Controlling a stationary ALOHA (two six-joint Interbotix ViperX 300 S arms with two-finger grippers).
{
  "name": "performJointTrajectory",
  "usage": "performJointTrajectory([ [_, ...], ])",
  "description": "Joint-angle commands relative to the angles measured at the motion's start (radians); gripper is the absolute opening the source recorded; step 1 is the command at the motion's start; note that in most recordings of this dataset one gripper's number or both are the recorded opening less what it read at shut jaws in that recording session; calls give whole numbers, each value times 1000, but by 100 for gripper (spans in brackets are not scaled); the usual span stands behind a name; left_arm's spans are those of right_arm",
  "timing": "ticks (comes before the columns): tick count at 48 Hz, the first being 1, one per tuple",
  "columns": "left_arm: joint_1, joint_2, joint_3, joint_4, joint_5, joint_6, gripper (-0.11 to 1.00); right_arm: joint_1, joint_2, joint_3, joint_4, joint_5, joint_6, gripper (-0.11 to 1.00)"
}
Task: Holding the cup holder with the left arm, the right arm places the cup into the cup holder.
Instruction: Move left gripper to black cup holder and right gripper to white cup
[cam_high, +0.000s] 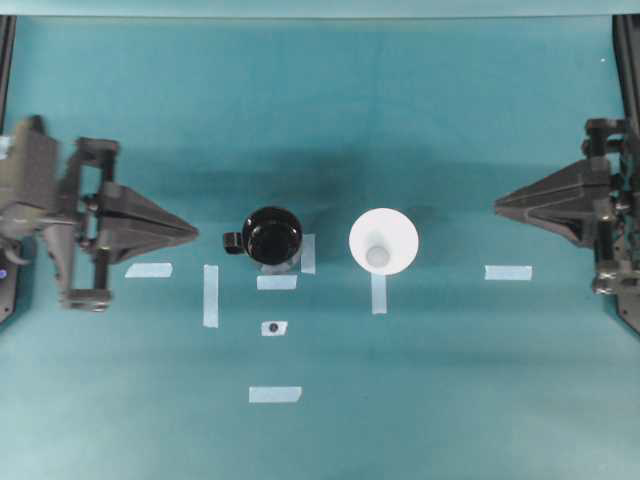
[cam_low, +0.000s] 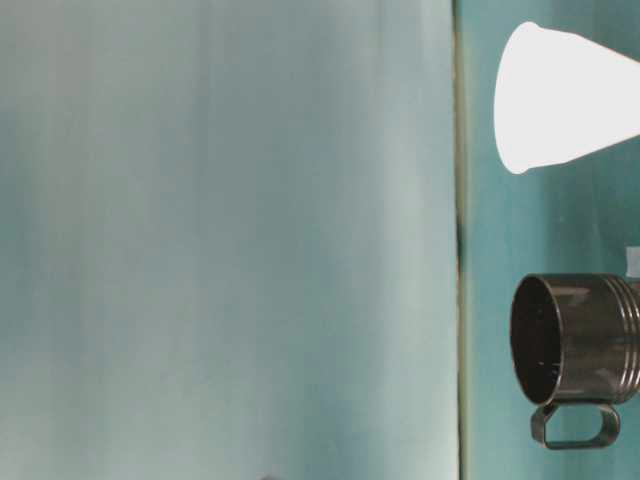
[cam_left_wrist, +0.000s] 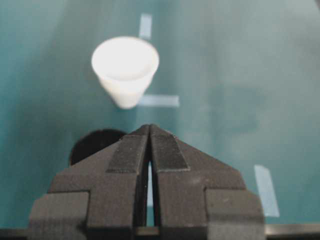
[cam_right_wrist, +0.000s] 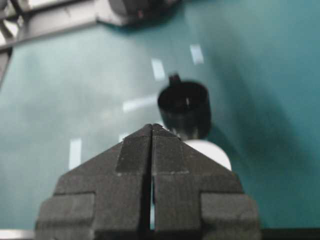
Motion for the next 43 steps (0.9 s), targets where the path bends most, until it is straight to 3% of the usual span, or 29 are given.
performJointTrajectory([
  [1,5,34,-55,8,31,3,3,-15,43,-28,3,32,6,0],
  [21,20,161,-153,8,215,38,3,-51,126,-120,3,267,6,0],
  [33,23,178,-169,8,344,37,3,-51,296,-236,0,383,3,0],
  [43,38,196,-198,9,439,38,3,-54,460,-333,-38,440,3,0],
])
